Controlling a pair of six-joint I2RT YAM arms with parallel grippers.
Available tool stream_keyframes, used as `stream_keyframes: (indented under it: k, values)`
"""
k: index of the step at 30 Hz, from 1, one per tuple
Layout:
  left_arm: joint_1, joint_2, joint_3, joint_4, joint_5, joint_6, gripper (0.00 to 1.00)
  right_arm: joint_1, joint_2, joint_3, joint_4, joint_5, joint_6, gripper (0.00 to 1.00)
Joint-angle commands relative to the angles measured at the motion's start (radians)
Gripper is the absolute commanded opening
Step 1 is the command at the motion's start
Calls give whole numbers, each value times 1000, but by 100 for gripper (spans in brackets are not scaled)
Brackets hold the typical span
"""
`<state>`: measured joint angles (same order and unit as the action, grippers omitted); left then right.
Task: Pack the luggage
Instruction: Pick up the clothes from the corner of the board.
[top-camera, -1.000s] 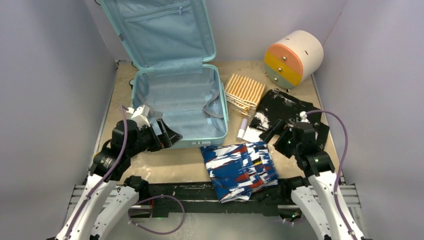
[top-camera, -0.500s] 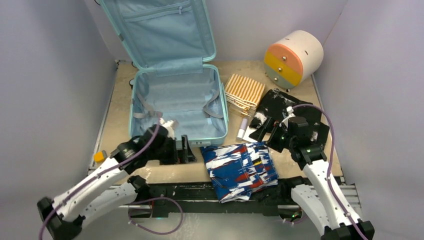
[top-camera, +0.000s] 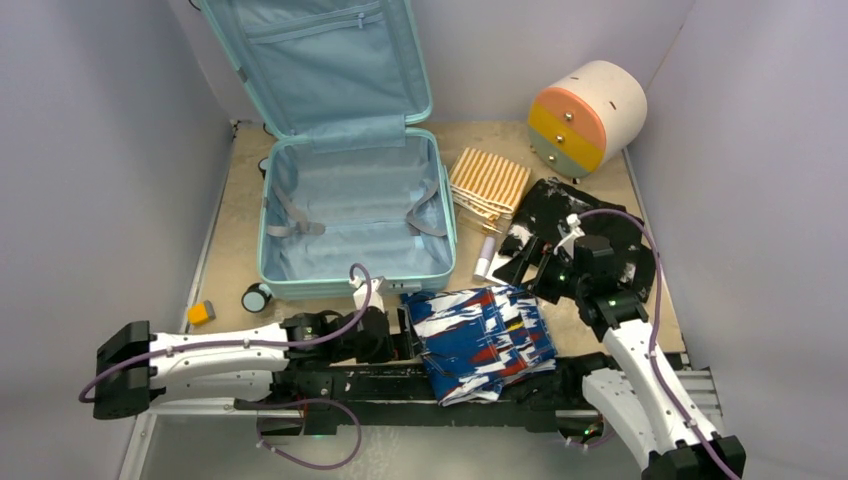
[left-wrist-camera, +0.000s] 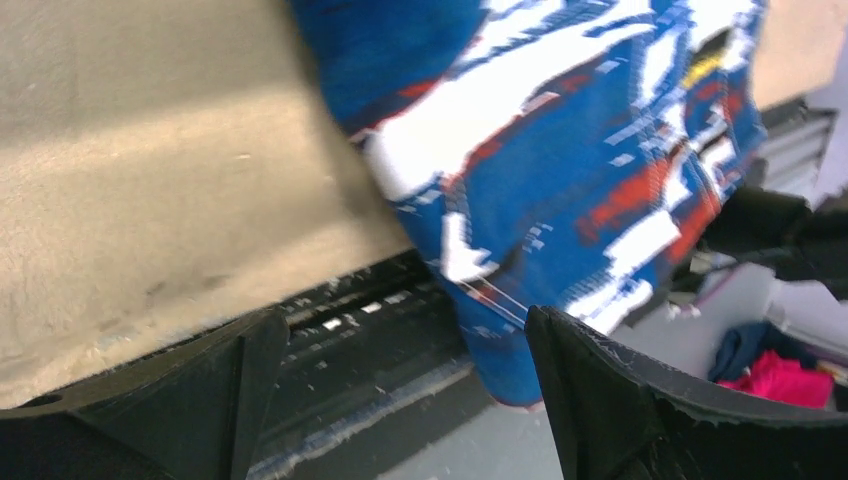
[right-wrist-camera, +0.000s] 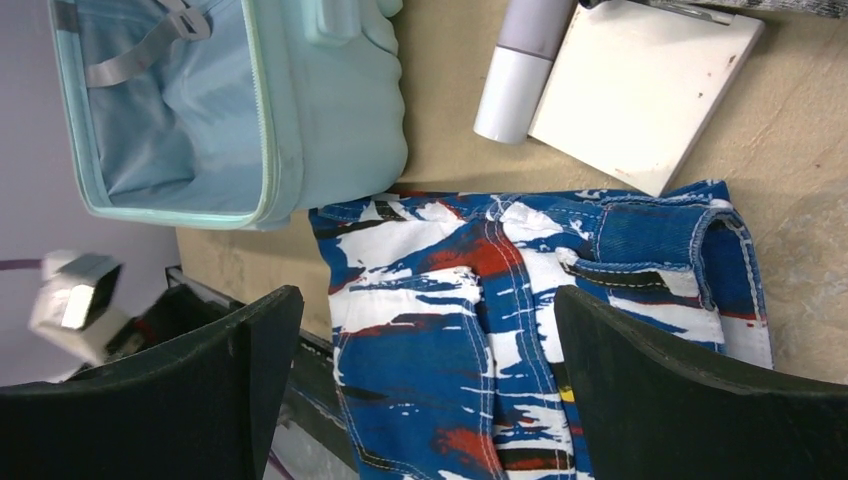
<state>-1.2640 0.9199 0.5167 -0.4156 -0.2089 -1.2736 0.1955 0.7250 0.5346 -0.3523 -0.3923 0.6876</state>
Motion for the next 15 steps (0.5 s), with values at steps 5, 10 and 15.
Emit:
stream_keyframes:
  k: [5,10,15]
  values:
    - [-34,103,-175,453,-120,-259,93,-2,-23,-40,73,-58,0,98]
    - [-96,183,-176,516,-179,-334,92,-2,-59,-75,81,-55,9,98]
    - [-128,271,-184,607,-175,-429,85,0,-50,-102,84,-49,22,95]
